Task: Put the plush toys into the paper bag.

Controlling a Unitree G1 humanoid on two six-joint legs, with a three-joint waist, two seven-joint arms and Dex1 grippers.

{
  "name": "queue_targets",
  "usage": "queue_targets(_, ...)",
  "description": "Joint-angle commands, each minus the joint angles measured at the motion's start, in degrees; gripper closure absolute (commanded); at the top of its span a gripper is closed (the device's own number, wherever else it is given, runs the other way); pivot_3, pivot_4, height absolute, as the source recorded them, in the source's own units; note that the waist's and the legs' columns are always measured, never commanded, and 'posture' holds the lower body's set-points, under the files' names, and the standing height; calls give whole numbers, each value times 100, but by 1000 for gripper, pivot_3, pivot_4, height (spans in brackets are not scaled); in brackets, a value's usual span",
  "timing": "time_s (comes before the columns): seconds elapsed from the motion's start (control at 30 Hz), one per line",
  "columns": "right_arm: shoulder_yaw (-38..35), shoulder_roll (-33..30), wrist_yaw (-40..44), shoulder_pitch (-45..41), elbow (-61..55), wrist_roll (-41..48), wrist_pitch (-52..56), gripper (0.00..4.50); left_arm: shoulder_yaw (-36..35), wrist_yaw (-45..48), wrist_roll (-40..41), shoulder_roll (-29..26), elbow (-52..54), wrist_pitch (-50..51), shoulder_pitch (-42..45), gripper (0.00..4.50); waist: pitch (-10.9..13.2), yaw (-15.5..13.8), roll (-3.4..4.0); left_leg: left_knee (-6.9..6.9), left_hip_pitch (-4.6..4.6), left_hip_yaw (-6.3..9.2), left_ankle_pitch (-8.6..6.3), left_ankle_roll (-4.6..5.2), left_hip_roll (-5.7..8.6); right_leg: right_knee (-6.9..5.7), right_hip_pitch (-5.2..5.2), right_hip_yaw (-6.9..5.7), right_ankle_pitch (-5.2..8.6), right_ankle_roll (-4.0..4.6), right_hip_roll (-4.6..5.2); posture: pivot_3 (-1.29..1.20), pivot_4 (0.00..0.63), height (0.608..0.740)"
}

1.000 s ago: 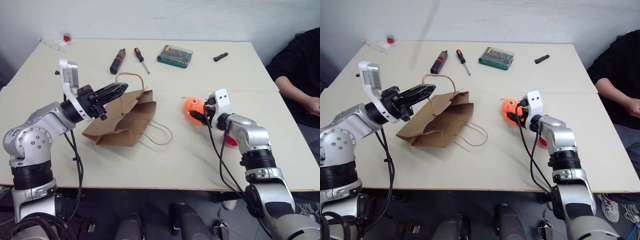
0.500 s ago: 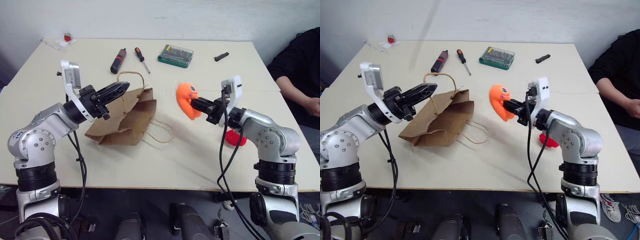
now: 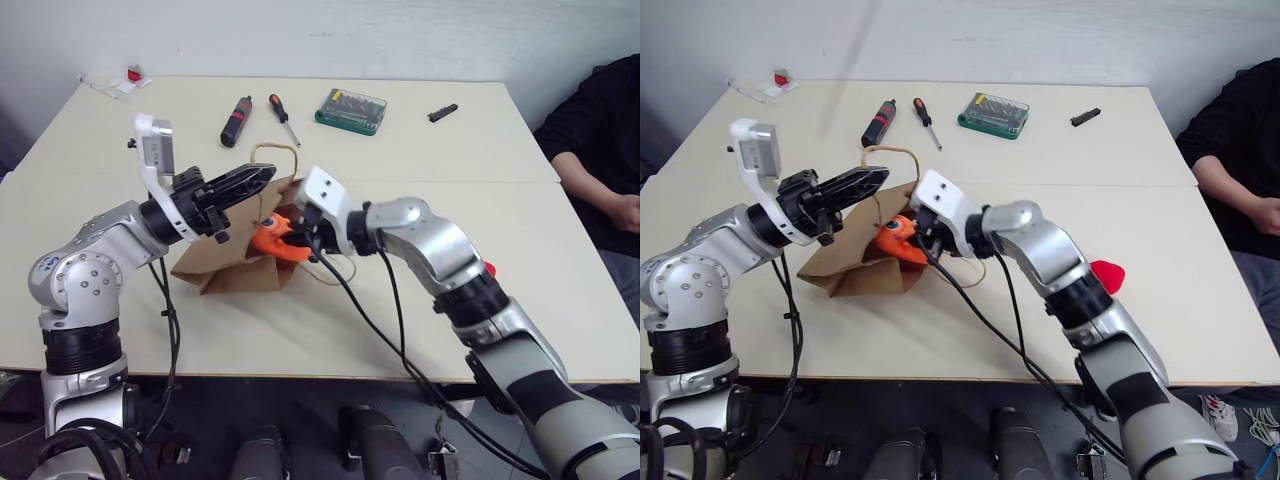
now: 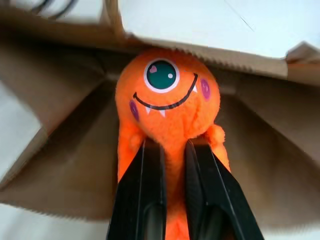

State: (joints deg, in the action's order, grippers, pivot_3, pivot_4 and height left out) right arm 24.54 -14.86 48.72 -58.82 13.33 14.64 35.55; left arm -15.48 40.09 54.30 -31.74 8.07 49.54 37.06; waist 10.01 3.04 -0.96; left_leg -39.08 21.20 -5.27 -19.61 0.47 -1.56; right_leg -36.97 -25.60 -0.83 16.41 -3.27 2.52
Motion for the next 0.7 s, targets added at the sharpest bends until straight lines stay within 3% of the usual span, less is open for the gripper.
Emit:
queue_targets(0.03,94,428,295,-312,790,-208,-415,4386,-25,77,9,23,-39,-155,170,4500,0,3,0,0,0,-1,0,0,0,0,0,0,0,0,0,0,150,740)
queue_targets(0.27,-183,1121,48,-376,1985,-593,-1006,4386,-107,-49,77,222,-289,-269,452,4500,1,19,1,0,0,0,0,-1,-1,-3,-1,0,0,0,2,0,150,740)
queue_targets(0.43,-966,1024,-173,-3,1093,-83,-349,2580,-271,-102,132,130,-279,-198,347,4500,1,10,1,1,4,2,0,-2,0,0,-1,-4,0,0,6,0,150,740)
queue_targets(0.53,-1538,676,-296,523,-439,475,610,1453,-460,-205,216,59,-346,-137,301,4500,2,0,3,1,9,10,0,-2,0,2,-2,-9,0,0,8,0,150,740)
queue_targets(0.67,-3111,184,-926,1690,-3022,1982,2466,103,-817,-541,541,126,-394,6,365,4500,1,-79,3,4,12,20,-2,-3,-1,8,0,-18,0,0,10,0,150,740)
queue_targets(0.7,-3375,160,-1113,1846,-3324,2210,2736,44,-863,-594,593,139,-400,31,366,4500,1,-114,2,8,12,21,-2,-3,-2,12,1,-18,0,0,10,0,150,740)
